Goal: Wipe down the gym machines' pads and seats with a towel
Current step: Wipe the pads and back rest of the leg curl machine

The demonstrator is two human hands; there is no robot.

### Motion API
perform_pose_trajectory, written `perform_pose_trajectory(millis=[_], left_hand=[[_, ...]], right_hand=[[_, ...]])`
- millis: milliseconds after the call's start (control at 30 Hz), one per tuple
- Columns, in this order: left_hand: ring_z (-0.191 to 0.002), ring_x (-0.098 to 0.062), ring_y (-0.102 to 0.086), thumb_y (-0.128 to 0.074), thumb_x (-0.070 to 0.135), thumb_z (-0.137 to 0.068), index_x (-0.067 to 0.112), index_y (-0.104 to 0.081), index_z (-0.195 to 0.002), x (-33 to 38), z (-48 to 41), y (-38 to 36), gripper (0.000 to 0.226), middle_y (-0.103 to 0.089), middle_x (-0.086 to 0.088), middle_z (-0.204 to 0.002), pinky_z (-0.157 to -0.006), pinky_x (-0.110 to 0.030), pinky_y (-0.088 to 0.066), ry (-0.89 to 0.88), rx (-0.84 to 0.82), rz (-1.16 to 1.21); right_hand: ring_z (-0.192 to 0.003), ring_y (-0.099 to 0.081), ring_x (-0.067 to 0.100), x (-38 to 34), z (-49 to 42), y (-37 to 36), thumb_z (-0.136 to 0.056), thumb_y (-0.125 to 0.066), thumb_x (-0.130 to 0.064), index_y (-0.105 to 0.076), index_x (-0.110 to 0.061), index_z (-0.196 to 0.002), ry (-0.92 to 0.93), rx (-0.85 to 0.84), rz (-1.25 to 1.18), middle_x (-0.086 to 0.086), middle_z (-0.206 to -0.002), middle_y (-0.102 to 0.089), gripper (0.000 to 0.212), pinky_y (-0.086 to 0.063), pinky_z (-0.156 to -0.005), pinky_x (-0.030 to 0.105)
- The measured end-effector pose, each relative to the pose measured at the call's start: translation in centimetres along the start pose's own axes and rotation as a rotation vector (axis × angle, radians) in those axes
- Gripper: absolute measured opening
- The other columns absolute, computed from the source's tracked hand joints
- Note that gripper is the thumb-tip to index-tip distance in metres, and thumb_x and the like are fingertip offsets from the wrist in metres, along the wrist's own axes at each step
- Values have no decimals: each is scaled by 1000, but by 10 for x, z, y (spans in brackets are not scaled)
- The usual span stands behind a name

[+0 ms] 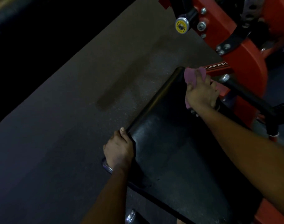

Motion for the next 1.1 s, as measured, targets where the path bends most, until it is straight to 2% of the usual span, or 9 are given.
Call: perform_pose_trajectory(millis=[100,200,367,600,733,833,967,1033,1100], left_hand=[[-61,-19,-43,-27,43,-107,22,-52,-80,-1,0,-1,42,-50,3,-68,-73,-40,-45,-10,-8,-5],[-61,-25,-52,-26,43,-106,18,-57,-81,-2,1,-1,47,-59,-2,-68,-70,-39,-46,-19,3,4],[-58,-19,-46,-24,44,-106,20,-56,-82,-3,1,-2,47,-63,-4,-70,-68,-38,-45,-38,12,-7],[-68,-28,-62,-22,46,-105,21,-62,-92,-4,-4,-6,49,-68,-5,-75,-74,-43,-51,-24,-2,-29],[-68,-29,-62,-23,45,-105,20,-64,-93,-3,-3,-5,50,-68,-6,-75,-74,-43,-51,-37,10,-20],[-67,-28,-60,-23,44,-106,17,-65,-92,-1,0,-2,51,-68,-8,-76,-73,-42,-50,-60,22,-11],[-79,-39,-64,-26,41,-106,12,-68,-99,1,1,1,52,-71,-17,-87,-75,-43,-49,-27,12,-4],[-81,-41,-64,-27,41,-106,12,-67,-99,2,2,2,50,-71,-19,-89,-75,-43,-48,-18,16,3],[-80,-40,-64,-27,40,-107,12,-67,-97,1,1,2,49,-70,-19,-88,-74,-42,-46,-10,11,-2]], right_hand=[[-130,-43,43,6,-5,3,-98,-45,-42,-29,-33,-158,13,-60,-36,14,-153,-40,62,-37,-102,56],[-132,-43,41,12,40,2,-96,-48,-42,-32,-31,-158,39,27,4,13,-160,-33,64,-41,-100,54],[-132,-44,42,39,105,-10,-95,-47,-41,-41,-27,-155,75,143,-32,15,-160,-35,62,-45,-95,53],[-144,-34,37,-18,25,-7,-97,-50,-38,-40,-34,-154,-102,76,-119,7,-164,-30,58,-37,-109,49],[-146,-30,37,-59,-7,-5,-97,-47,-40,-44,-33,-149,31,-10,28,4,-161,-33,52,-37,-110,50],[-143,-35,33,-89,0,-8,-95,-37,-42,-57,-30,-136,317,-67,173,2,-150,-49,47,-32,-113,48],[-125,-50,29,-128,48,-16,-96,-39,-41,-64,-26,-125,646,-217,350,5,-132,-62,41,-34,-104,44],[-125,-49,28,-127,63,-14,-96,-38,-43,-61,-26,-128,766,-225,343,5,-132,-61,42,-35,-102,46],[-128,-49,28,-111,53,-11,-96,-39,-46,-58,-28,-133,748,-211,260,5,-137,-58,46,-35,-105,46]])
Point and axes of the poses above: each hand's wrist, its own z-axis away from the middle knuckle, its own y-axis out of the back of the hand, x = y × z, the point moved 2 cm from there along -z, towards the middle knuckle
